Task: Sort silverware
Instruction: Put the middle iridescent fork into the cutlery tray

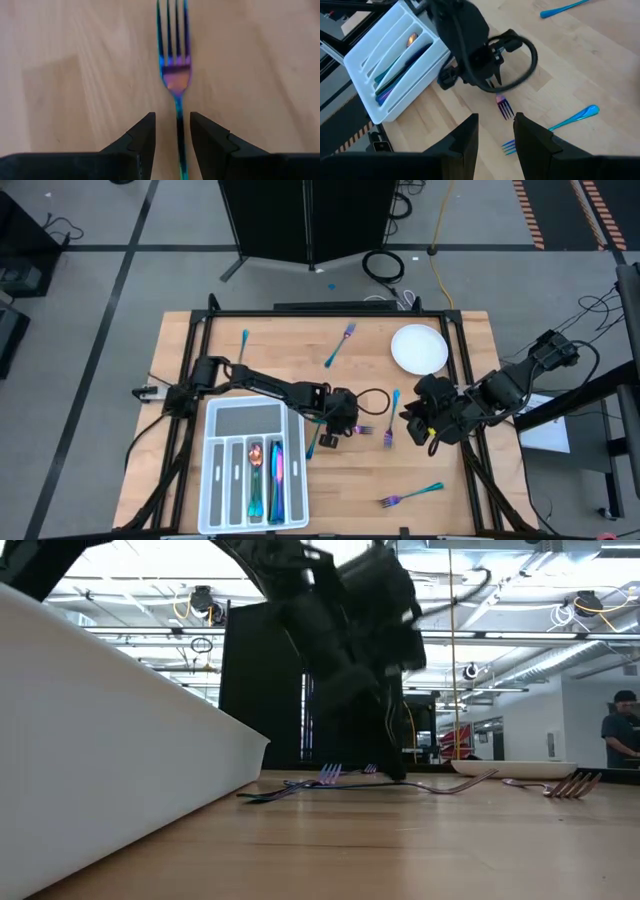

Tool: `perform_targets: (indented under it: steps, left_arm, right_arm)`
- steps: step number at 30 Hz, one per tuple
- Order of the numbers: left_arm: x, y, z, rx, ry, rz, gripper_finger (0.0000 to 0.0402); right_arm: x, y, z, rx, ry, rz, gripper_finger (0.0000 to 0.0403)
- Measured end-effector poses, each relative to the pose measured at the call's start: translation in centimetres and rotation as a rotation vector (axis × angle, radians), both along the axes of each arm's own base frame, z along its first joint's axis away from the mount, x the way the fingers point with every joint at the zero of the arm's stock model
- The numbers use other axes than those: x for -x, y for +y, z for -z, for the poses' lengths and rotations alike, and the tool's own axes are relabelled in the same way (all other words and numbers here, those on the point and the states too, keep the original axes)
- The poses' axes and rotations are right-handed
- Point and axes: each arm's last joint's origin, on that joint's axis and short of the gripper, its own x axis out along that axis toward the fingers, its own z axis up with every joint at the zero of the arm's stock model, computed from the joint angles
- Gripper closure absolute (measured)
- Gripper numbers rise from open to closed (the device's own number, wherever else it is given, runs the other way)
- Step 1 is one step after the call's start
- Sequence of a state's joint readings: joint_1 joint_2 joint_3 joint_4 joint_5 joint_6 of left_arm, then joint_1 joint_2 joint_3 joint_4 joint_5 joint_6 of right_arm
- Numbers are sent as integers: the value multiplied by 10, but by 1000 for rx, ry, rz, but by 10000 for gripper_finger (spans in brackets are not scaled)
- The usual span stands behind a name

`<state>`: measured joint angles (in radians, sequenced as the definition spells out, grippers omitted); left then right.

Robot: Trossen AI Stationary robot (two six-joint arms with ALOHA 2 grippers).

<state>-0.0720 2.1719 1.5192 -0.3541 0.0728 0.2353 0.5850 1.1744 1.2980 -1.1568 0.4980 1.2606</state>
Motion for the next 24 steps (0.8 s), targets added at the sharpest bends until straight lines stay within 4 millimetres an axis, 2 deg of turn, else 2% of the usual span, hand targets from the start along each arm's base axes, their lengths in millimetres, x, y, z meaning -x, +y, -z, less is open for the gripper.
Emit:
perform_targets:
  steps: [9,19,24]
  left_arm:
    - [0,0,11,0,38,-52,285]
    - [0,-4,11,20,44,-91,390]
    - [-3,-5,11,68,8,-148,393]
  right_arm:
    - [1,0,0,12,9,-9,294]
    - [1,0,0,13,9,-11,294]
    - [1,0,0,13,9,-12,294]
